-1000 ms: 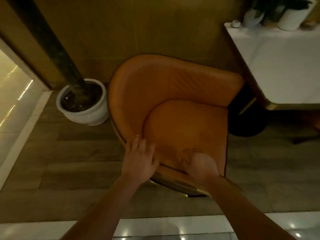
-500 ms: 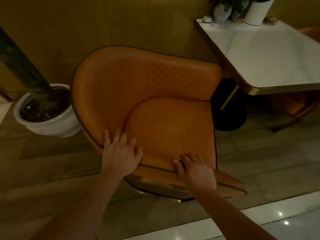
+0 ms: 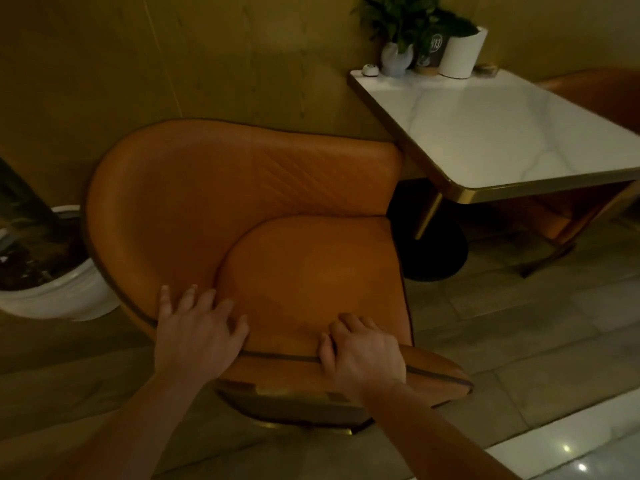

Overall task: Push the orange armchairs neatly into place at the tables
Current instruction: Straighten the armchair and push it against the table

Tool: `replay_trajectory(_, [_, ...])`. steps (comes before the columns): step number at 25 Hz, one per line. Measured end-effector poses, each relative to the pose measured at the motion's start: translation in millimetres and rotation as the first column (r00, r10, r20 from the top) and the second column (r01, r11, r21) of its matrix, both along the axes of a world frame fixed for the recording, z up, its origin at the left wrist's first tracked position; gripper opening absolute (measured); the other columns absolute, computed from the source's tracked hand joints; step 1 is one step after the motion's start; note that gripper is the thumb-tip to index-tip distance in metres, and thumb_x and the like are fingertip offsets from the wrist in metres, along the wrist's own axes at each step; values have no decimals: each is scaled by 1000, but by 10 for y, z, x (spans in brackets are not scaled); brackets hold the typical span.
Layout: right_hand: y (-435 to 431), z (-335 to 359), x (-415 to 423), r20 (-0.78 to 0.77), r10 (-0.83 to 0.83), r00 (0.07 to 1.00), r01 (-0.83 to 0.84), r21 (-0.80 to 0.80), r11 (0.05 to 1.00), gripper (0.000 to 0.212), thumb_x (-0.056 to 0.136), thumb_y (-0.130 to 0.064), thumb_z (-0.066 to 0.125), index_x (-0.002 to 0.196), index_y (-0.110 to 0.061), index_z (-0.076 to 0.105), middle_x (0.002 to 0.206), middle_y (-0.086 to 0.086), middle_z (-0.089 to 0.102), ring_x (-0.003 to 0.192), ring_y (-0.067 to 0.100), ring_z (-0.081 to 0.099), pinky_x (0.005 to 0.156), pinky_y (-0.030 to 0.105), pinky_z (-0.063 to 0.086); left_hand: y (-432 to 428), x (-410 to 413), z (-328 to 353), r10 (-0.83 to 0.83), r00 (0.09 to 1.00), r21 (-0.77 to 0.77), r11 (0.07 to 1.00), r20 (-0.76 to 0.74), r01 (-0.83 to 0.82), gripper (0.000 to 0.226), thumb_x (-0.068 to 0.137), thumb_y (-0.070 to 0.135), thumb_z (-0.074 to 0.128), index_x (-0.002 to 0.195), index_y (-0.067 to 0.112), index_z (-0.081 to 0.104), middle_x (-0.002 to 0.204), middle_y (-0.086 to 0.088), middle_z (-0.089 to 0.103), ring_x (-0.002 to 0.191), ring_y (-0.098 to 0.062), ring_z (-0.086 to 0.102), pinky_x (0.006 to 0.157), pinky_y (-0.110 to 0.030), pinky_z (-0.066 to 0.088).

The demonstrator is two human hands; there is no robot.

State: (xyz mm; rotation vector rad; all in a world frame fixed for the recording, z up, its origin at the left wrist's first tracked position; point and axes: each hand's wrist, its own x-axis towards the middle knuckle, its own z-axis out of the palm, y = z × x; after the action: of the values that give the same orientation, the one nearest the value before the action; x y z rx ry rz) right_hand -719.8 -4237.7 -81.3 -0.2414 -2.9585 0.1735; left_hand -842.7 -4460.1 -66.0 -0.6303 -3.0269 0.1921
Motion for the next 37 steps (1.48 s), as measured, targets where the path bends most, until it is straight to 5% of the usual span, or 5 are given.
replay_trajectory(20, [827, -29, -1213, -37, -21, 999, 24, 66, 998, 42, 96, -53, 27, 91, -29, 60, 89, -6, 59, 85, 17, 55, 62, 32, 39, 740, -1028, -68, 16, 996, 58, 998, -86, -11, 66, 90, 60, 13, 116, 32, 66, 122, -1, 65, 125, -28, 51, 110, -64, 26])
replay_trajectory(37, [1323, -175, -2174, -285, 35, 958, 8, 148, 989, 26, 95, -36, 42, 81, -18, 54, 80, 0, 48, 69, 19, 40, 57, 35, 37, 1202, -1904, 11, -12, 994, 111, 994, -108, 24, 53, 89, 54, 28, 108, 24, 67, 111, -7, 65, 106, -29, 59, 103, -61, 38])
